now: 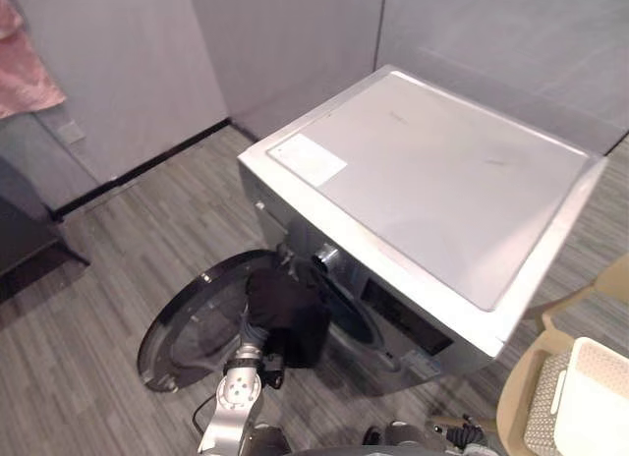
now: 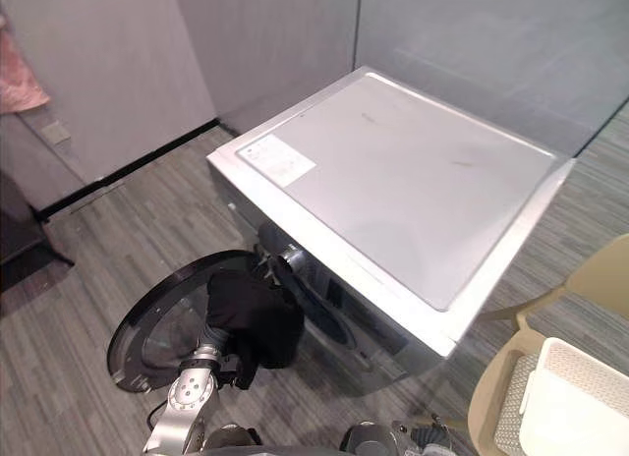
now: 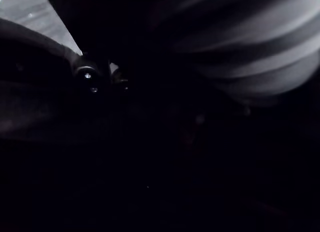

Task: Pick up the laundry basket with both hands and put the clothes into the washing machine.

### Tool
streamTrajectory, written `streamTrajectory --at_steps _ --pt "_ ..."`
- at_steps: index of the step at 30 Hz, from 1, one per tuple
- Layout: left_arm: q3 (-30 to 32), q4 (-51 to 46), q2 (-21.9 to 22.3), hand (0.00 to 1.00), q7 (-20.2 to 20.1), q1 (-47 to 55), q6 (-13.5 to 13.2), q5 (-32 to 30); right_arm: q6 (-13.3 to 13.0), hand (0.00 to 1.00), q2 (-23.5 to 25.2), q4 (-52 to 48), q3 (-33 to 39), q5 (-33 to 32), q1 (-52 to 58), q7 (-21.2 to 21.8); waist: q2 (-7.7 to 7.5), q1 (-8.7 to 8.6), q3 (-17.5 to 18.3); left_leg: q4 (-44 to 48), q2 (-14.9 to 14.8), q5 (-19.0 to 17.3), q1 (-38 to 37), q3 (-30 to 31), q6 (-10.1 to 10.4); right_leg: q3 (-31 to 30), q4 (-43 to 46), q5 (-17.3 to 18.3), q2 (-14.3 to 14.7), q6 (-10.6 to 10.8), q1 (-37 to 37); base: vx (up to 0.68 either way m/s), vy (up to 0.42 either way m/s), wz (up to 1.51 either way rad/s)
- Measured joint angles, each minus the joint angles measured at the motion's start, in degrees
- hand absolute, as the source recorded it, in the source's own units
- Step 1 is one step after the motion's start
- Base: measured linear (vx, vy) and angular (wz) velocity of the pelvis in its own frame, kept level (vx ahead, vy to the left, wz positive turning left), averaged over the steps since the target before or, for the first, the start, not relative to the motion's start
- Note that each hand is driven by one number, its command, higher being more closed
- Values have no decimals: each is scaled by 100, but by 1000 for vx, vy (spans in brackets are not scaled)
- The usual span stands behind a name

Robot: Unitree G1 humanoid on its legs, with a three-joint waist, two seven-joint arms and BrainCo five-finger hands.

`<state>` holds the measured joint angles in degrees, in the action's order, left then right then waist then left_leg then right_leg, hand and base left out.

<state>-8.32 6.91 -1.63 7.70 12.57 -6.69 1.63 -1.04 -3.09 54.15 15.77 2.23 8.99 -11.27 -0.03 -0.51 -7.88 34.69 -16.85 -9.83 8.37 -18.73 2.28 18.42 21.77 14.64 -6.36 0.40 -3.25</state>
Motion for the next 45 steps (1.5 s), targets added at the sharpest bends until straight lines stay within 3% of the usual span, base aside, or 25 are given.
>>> streamTrajectory --at_steps 1,4,5,9,10,11,13,14,18,21,23,24,26,30,37,41,45 --pt "-3 0 61 100 0 -6 1 -1 -10 0 -11 -67 7 -3 -33 -28 38 52 -6 0 250 -285 106 751 17 -267 16 0 40 -1 -53 44 87 -100" --pt "35 -2 108 100 32 15 1 -2 -19 0 0 -170 11 -3 6 -33 72 130 8 -654 637 -310 122 1446 30 -678 204 8 103 25 -224 48 152 -97" --pt "139 -7 164 100 78 23 3 -1 -20 0 -38 -215 17 -2 10 -41 134 148 34 -853 625 -413 -25 1494 294 -863 348 84 153 149 -321 53 153 -60" --pt "406 -51 134 100 269 -16 19 2 -35 0 234 -540 -12 -14 137 -93 -279 131 -154 -692 769 -496 -31 1043 295 -1188 910 118 -91 241 -752 4 145 -46" --pt "424 -76 135 100 297 -16 23 3 -40 0 246 -596 -12 -37 152 -94 -310 131 -202 -515 770 -533 36 1025 282 -1227 1046 122 -102 247 -816 -83 88 -31" --pt "422 -162 145 100 371 -18 24 5 -57 0 236 -660 -12 -71 149 -100 -224 127 -339 -111 733 -690 229 1006 251 -1237 1348 187 -162 344 -983 -133 76 -24" --pt "425 -410 174 100 436 -138 20 8 -90 0 179 -883 -74 -199 122 -110 -197 152 -586 670 637 -1084 634 994 192 -1313 2040 450 -198 381 -1420 -205 68 -18" --pt "433 -482 176 100 530 -346 14 9 -98 0 137 -1045 -107 -240 66 -125 -131 126 -735 1293 564 -1503 1128 993 127 -1386 2674 783 -250 415 -1924 -228 22 -2" --pt "514 -467 257 100 825 -922 23 145 -106 0 96 -1325 -135 -300 -117 -236 -155 125 -1197 2769 323 -2135 2218 1034 56 -1551 4089 1284 -263 376 -3090 -232 -20 -12" --pt "616 -260 327 100 1156 -1594 10 528 -124 0 128 -1546 -183 -451 -224 -403 -233 113 -1399 4012 76 -2486 3425 1227 33 -1677 5232 1521 -155 304 -4300 -235 -46 -19" --pt "627 -98 309 100 1249 -1926 9 632 -116 0 122 -1667 -217 -479 -242 -487 -260 95 -1441 4369 55 -2536 3898 1316 34 -1695 5564 1576 -150 292 -4754 -178 -47 -6" --pt "735 76 231 100 1387 -2400 4 817 -110 0 127 -2096 -286 -575 -231 -545 -310 73 -1571 4894 -49 -2638 4505 1411 45 -1729 6041 1613 -77 270 -5380 -188 -55 -18" --pt "893 125 147 100 1446 -2642 4 925 -121 0 156 -2474 -366 -650 -214 -565 -386 -8 -1642 5213 -135 -2734 4840 1446 31 -1779 6329 1641 -10 268 -5753 -160 -50 -23" --pt "1164 248 -372 100 1746 -3559 6 1156 -344 0 194 -3600 -657 -883 111 -478 -513 -188 -1801 6026 -224 -2840 5839 1619 39 -1873 7074 1697 80 285 -6777 -100 -61 -12" --pt "1181 249 -2022 100 2050 -5581 38 884 -539 0 261 -4780 -897 -1128 567 -96 -635 -504 -2051 6981 -320 -2920 7171 1881 75 -2004 7920 1687 244 263 -8133 -49 -94 -10" --pt "362 281 -2580 100 2169 -6646 145 236 -676 0 258 -5141 -908 -1204 758 128 -643 -539 -2166 7127 -321 -2918 7414 1963 74 -1973 8045 1632 244 197 -8354 -1 -67 -1" --pt "-983 646 -3054 100 2314 -7824 289 -1058 -873 0 245 -5385 -959 -1361 843 394 -650 -629 -2170 7152 -313 -2918 7532 1988 73 -1952 8059 1631 238 195 -8451 9 -42 0"
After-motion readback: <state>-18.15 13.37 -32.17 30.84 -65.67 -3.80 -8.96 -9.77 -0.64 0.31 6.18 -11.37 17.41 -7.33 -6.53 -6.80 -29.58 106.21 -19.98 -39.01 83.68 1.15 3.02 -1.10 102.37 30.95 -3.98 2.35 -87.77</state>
